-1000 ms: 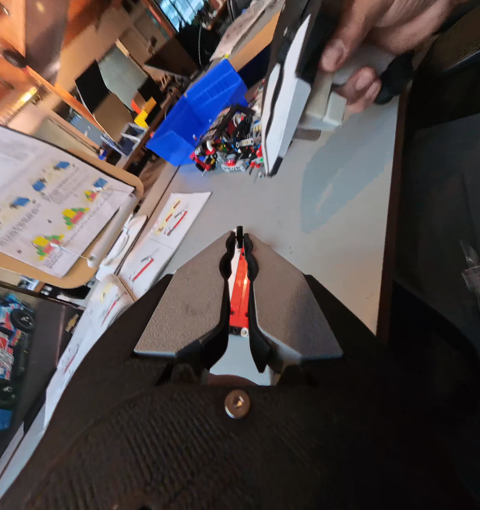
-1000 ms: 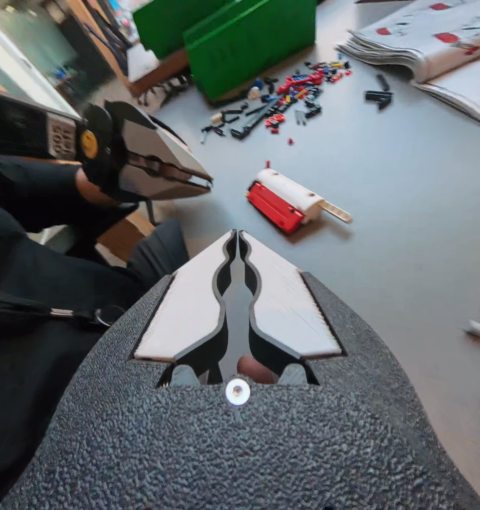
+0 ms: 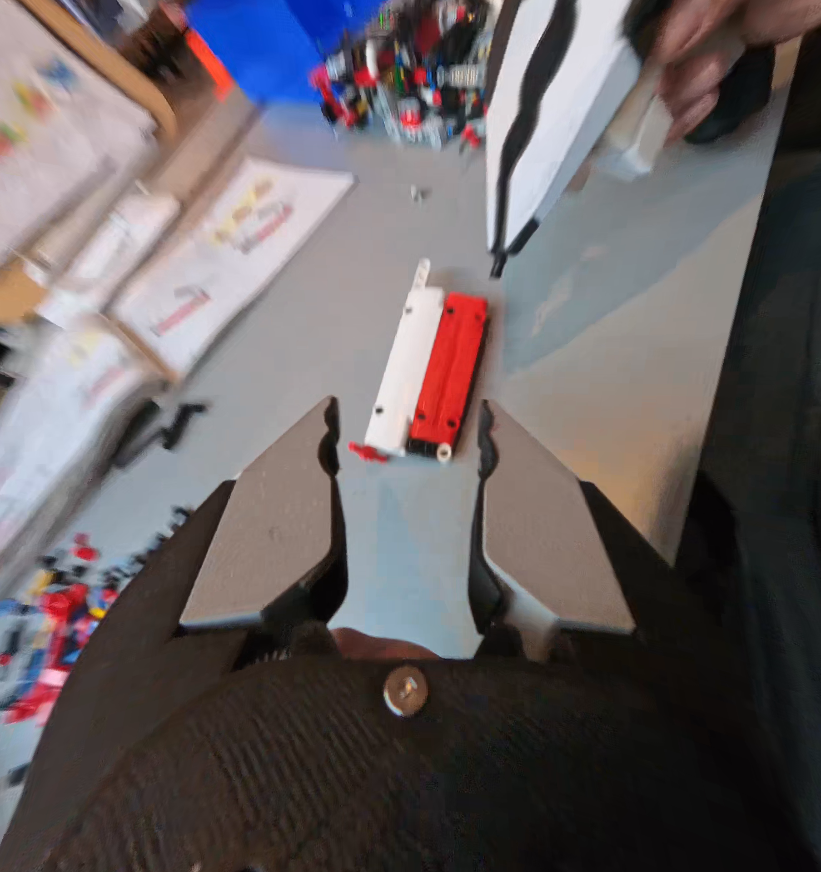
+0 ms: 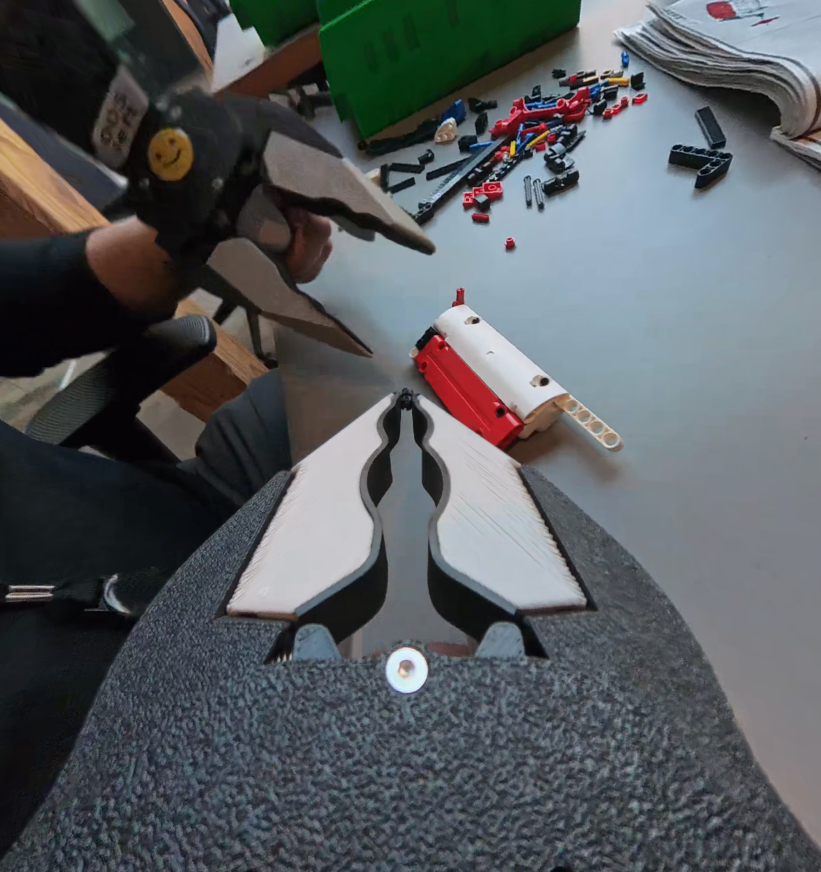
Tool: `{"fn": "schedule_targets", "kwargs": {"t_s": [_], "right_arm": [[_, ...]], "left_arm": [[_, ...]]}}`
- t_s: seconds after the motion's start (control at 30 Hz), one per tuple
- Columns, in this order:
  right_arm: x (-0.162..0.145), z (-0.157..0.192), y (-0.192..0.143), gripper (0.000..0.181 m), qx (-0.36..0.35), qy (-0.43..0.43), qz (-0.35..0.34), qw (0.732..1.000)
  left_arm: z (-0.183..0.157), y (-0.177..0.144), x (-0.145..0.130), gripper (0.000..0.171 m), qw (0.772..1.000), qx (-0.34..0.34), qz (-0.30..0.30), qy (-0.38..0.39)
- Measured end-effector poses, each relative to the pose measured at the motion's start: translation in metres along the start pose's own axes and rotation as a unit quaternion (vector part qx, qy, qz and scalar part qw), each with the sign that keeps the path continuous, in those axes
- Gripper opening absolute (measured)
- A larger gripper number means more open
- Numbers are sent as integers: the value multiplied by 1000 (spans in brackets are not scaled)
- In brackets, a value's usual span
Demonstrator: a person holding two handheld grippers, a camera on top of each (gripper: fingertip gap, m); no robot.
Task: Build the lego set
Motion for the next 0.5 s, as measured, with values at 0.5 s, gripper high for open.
{"fn": "schedule_targets", "kwargs": {"t_s": [0.5], "right_arm": [[-5,-3,27,3,-21,-105,153,982]], "left_arm": [[-22,8,-13,35,971,-216,67,-77]]}}
Point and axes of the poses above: each gripper's, where its closed fingertips meet, y out along the fingers, x out of its top, z = x × y across the jaws, the point moved 8 cm from there along -y, back along the fingers, and after that the axes turned 11 degrees about -y, right-handed, at the moved point
